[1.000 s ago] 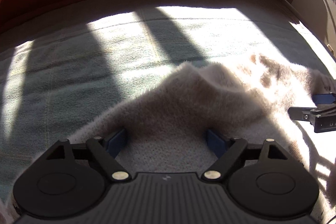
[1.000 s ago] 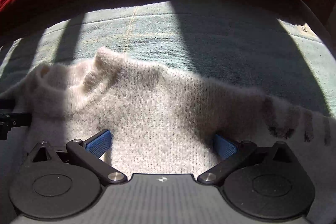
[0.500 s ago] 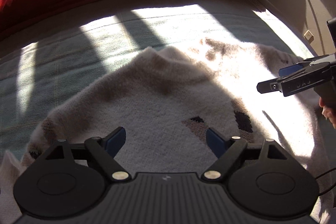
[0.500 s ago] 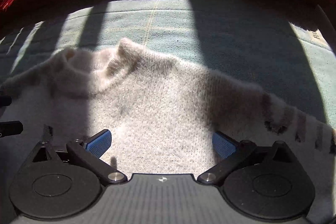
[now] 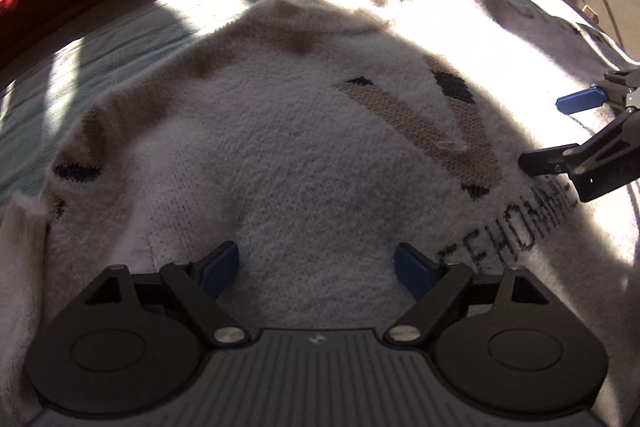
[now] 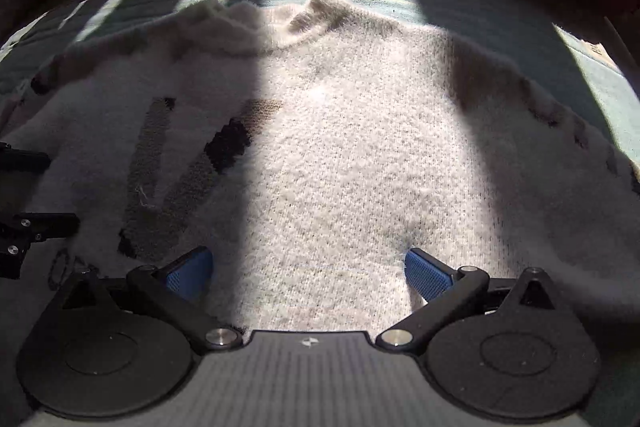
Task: Fold clothes
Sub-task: 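Move both open tools over the sweater body, smoothing it flat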
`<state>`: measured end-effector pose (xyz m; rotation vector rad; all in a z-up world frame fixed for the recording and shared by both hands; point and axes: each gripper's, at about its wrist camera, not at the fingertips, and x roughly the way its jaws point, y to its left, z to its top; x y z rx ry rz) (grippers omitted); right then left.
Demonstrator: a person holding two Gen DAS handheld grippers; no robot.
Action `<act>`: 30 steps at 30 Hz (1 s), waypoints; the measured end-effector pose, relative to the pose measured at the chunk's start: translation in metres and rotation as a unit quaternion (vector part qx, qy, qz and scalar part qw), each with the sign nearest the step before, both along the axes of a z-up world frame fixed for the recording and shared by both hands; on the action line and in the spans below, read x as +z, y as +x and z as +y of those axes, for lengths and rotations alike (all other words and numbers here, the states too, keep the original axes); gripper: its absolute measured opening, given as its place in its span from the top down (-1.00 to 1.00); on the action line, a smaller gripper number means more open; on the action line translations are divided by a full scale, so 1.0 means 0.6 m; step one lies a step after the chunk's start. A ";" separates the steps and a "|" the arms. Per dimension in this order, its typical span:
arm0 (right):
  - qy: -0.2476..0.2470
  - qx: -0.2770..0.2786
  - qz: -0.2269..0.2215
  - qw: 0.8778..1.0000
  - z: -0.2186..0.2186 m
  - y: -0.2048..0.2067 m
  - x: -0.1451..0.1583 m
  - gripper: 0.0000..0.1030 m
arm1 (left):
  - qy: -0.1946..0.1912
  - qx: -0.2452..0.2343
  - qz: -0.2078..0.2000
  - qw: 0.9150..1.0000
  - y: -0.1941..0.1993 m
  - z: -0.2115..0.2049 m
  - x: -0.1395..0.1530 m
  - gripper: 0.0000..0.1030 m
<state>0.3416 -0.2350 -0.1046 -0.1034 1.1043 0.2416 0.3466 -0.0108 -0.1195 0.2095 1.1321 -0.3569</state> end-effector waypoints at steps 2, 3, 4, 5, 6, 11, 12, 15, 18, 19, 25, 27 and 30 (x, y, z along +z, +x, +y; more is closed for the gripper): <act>-0.002 -0.005 0.007 1.000 -0.006 -0.021 0.000 -1.00 | -0.005 0.009 0.019 1.000 -0.022 0.013 -0.004 -0.71; -0.001 -0.011 0.011 1.000 -0.010 -0.030 0.000 -1.00 | -0.005 0.014 0.027 1.000 -0.035 0.019 -0.006 -0.75; 0.001 -0.017 0.016 1.000 -0.015 -0.037 0.000 -1.00 | -0.006 0.018 0.034 0.999 -0.048 0.026 -0.009 -0.78; 0.003 -0.022 0.020 1.000 -0.020 -0.046 -0.001 -1.00 | -0.001 0.016 0.037 0.999 -0.059 0.028 -0.009 -0.79; 0.001 -0.023 0.022 0.999 -0.023 -0.054 -0.001 -1.00 | 0.002 0.018 0.041 0.999 -0.065 0.029 -0.009 -0.80; -0.012 -0.004 0.028 1.000 -0.028 -0.085 -0.002 -1.00 | 0.009 0.022 0.054 0.998 -0.081 0.032 -0.009 -0.81; -0.012 0.001 0.029 1.000 -0.029 -0.087 -0.002 -1.00 | 0.010 0.022 0.052 0.998 -0.083 0.032 -0.010 -0.82; -0.013 0.017 0.030 0.999 -0.033 -0.095 -0.003 -1.00 | 0.013 0.018 0.043 0.999 -0.090 0.029 -0.015 -0.86; -0.014 0.033 0.031 0.999 -0.037 -0.103 -0.004 -1.00 | 0.022 0.010 0.041 0.999 -0.087 0.023 -0.019 -0.91; -0.014 0.038 0.031 0.999 -0.038 -0.106 -0.005 -1.00 | 0.021 0.007 0.039 0.999 -0.091 0.024 -0.018 -0.91; -0.018 0.105 0.032 0.994 -0.051 -0.129 -0.002 -1.00 | 0.029 -0.025 0.033 0.999 -0.136 0.036 -0.011 -0.93; -0.028 0.149 0.037 0.988 -0.061 -0.144 0.003 -1.00 | 0.035 -0.037 0.035 0.998 -0.159 0.041 -0.009 -0.95; -0.042 0.209 0.045 0.976 -0.074 -0.167 0.012 -1.00 | 0.044 -0.053 0.043 0.997 -0.176 0.044 0.001 -0.97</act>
